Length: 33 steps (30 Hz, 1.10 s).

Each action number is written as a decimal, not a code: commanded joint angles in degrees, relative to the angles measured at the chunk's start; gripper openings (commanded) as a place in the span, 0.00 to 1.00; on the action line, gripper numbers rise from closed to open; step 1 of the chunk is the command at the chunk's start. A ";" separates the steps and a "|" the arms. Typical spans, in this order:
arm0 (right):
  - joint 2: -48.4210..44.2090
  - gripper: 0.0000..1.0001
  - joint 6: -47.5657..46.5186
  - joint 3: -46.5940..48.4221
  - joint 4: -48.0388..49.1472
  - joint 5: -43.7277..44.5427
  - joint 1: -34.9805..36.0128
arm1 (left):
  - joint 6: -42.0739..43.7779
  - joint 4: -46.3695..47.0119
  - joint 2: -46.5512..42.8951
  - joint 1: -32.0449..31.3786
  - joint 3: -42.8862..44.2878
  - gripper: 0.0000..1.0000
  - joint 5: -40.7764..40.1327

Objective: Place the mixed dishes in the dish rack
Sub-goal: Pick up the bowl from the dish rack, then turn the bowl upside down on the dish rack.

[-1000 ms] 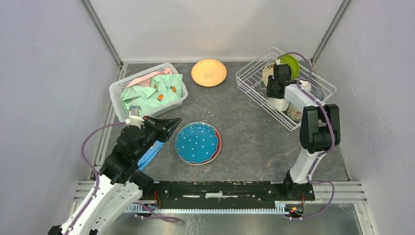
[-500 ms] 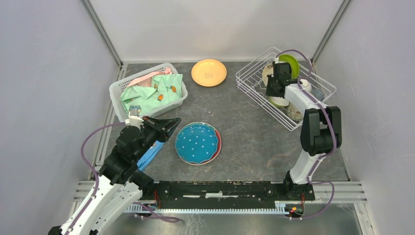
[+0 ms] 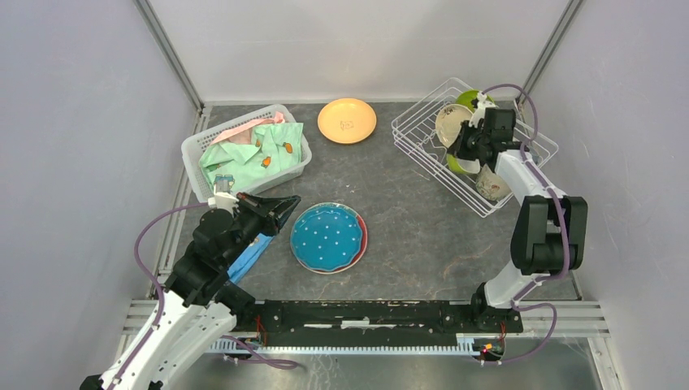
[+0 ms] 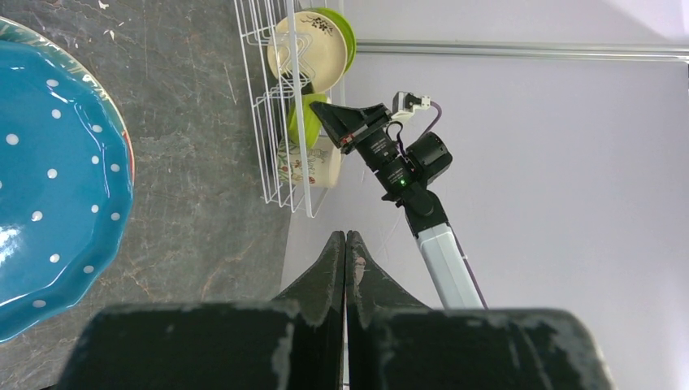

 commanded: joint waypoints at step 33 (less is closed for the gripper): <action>14.13 0.09 48.98 -17.58 82.28 -34.63 -7.90 | -1.21 0.05 1.79 -0.14 0.44 0.02 -3.10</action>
